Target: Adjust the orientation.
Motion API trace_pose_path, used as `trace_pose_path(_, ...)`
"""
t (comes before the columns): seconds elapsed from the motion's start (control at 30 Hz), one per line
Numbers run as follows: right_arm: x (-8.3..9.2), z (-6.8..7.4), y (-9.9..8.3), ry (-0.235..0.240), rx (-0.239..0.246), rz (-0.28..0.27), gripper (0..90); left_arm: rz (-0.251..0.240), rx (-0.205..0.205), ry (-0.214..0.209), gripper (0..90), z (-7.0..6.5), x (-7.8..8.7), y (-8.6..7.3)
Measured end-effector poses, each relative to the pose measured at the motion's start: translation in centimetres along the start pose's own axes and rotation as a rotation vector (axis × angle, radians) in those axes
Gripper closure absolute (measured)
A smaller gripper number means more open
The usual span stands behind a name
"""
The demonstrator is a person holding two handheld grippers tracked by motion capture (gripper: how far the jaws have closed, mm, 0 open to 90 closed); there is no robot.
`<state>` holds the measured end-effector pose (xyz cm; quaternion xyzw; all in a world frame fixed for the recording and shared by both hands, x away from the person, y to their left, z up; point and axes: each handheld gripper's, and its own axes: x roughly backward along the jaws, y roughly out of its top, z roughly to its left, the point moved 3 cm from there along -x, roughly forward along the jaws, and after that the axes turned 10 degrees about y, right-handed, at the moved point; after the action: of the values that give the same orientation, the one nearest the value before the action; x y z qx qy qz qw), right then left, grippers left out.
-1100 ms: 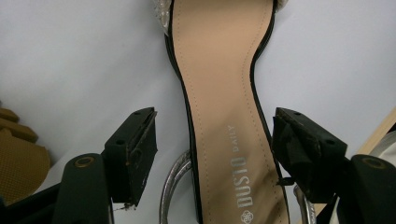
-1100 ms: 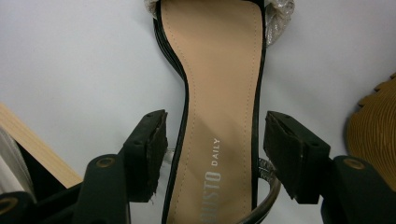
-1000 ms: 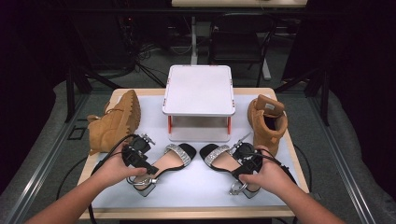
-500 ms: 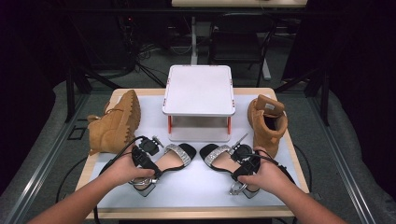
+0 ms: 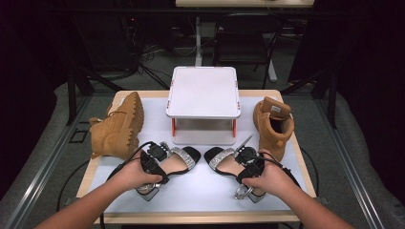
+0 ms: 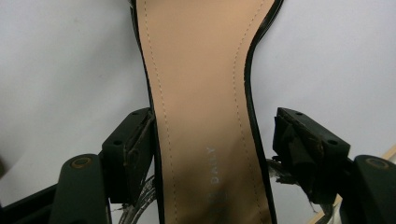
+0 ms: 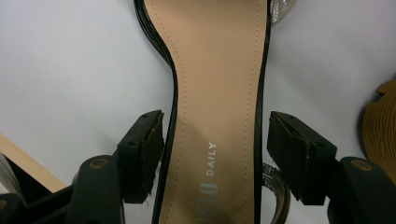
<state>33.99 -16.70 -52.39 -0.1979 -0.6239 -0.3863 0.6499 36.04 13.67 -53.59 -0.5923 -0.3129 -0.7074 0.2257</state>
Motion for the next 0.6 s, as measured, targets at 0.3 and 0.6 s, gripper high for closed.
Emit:
trace_pose_path(0.3,-1.2,-0.1,0.4,-0.011,-0.014,0.045,38.6,-0.009,0.021,-0.003,31.4,0.1,-0.3,-0.2)
trace_pose_path(0.6,-1.4,-0.4,0.6,0.012,-0.074,0.069,40.6,0.01,0.019,0.031,39.2,0.1,-0.4,0.1)
